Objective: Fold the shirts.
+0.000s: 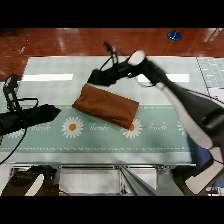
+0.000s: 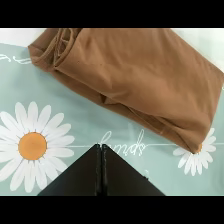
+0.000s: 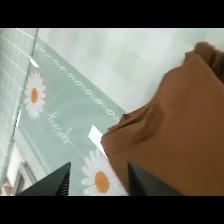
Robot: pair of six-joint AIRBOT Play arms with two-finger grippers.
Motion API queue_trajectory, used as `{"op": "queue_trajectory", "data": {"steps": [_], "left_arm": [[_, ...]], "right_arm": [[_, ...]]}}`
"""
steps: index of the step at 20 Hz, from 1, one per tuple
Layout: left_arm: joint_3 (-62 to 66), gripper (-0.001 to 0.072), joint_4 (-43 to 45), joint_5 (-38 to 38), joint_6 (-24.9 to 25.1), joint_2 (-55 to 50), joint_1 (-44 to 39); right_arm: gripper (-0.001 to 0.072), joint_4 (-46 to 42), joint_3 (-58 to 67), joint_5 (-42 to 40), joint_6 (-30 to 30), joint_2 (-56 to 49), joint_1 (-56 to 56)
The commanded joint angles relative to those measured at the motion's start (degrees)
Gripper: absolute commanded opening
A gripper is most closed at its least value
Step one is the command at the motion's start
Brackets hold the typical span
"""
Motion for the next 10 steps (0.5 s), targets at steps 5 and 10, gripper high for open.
{"op": "queue_trajectory", "data": {"steps": [5, 10], "left_arm": [[-0.42, 0.0022, -0.33, 1.4, 0.24, -0.22, 0.42], [-0.55, 0.0022, -0.31, 1.42, 0.15, -0.28, -0.9]], "right_arm": [[0.0418, -39.26, -14.73, 17.2, 8.48, 32.65, -20.9], [0.0417, -47.93, -63.21, -10.67, 31.36, 58.69, -25.05]]}}
